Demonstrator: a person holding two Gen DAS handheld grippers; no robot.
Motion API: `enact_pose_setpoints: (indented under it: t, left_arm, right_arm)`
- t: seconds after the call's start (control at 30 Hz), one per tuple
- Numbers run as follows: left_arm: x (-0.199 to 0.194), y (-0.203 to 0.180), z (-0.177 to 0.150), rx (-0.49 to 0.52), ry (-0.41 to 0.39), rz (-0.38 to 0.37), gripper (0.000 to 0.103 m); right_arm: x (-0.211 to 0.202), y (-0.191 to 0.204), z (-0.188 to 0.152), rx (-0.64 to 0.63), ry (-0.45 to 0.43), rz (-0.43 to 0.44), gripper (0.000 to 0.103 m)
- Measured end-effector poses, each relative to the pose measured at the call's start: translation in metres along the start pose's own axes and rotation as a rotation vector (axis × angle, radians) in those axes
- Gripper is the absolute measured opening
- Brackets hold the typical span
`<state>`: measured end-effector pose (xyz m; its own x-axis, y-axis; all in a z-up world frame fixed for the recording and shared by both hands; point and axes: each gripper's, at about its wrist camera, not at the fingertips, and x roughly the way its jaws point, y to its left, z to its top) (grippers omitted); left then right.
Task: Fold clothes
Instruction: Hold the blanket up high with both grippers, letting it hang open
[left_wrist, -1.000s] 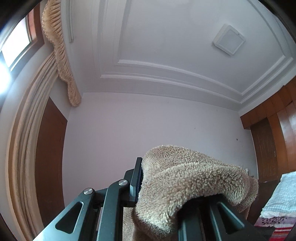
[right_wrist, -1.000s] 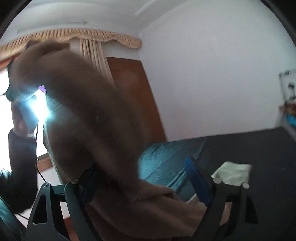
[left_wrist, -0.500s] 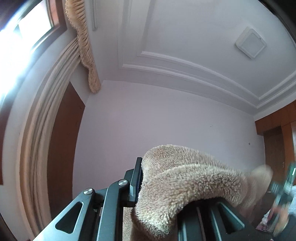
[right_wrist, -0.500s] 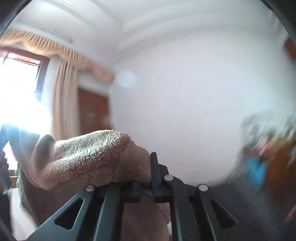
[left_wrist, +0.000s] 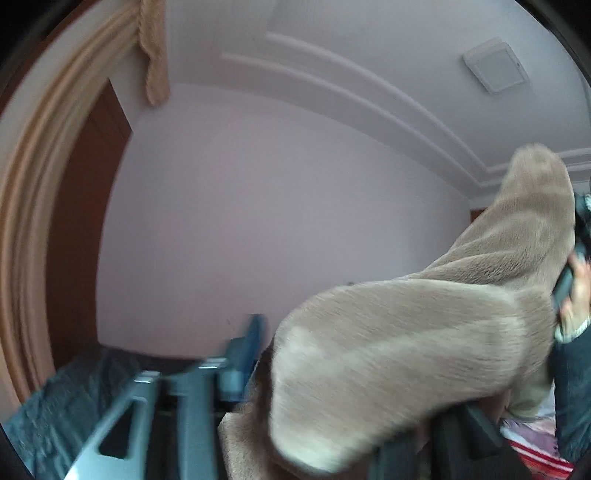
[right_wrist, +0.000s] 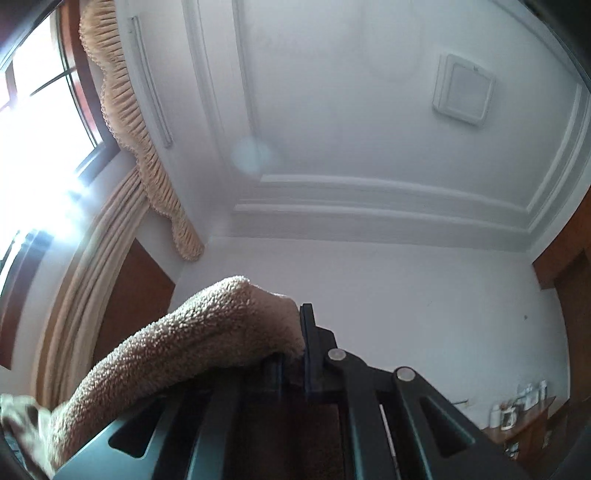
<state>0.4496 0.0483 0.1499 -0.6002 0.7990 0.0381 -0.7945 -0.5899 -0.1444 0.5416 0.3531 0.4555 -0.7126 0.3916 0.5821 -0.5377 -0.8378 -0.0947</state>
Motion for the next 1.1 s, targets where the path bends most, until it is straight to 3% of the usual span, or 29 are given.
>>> enact_pose_setpoints:
  t: [0.03,0.23,0.37,0.4,0.43,0.5,0.57,0.6,0.8,0.97,1.1]
  left_arm:
    - [0.004,-0.004,-0.01,-0.002,0.021,-0.022,0.082]
    - [0.028,-0.03,-0.068,-0.012,0.148,-0.156,0.083]
    - [0.043,-0.046,-0.103,-0.047,0.214,-0.251,0.083]
    - [0.047,-0.048,-0.108,-0.076,0.231,-0.281,0.075]
    - [0.051,-0.049,-0.11,-0.106,0.242,-0.299,0.052]
    - [0.057,-0.051,-0.114,-0.166,0.264,-0.333,0.029]
    - [0.054,-0.048,-0.111,-0.204,0.241,-0.311,0.017]
    - [0.052,-0.044,-0.107,-0.224,0.224,-0.297,0.017]
    - [-0.029,-0.022,-0.032,-0.196,-0.179,-0.042,0.017]
    - [-0.11,-0.041,0.026,-0.117,-0.516,0.052,0.017]
    - [-0.16,-0.064,0.047,-0.025,-0.698,0.104,0.017]
  right_arm:
    - [0.004,0.003,0.003,-0.001,-0.004,-0.005,0.009]
    - [0.027,0.025,0.033,-0.024,-0.028,-0.007,0.009]
    - [0.003,0.029,0.036,-0.073,-0.044,0.011,0.009]
    - [0.0,0.03,0.036,-0.082,-0.049,0.014,0.009]
    - [-0.004,0.029,0.035,-0.087,-0.053,0.015,0.009]
    - [-0.012,0.026,0.034,-0.094,-0.06,0.006,0.009]
    - [-0.015,0.022,0.031,-0.091,-0.055,-0.012,0.009]
    - [-0.013,0.021,0.031,-0.088,-0.054,-0.025,0.009]
    - [-0.038,-0.016,0.021,-0.05,-0.11,-0.161,0.009]
    - [-0.052,-0.031,0.017,-0.041,-0.133,-0.195,0.009]
    - [-0.064,-0.02,0.023,-0.105,-0.187,-0.212,0.01]
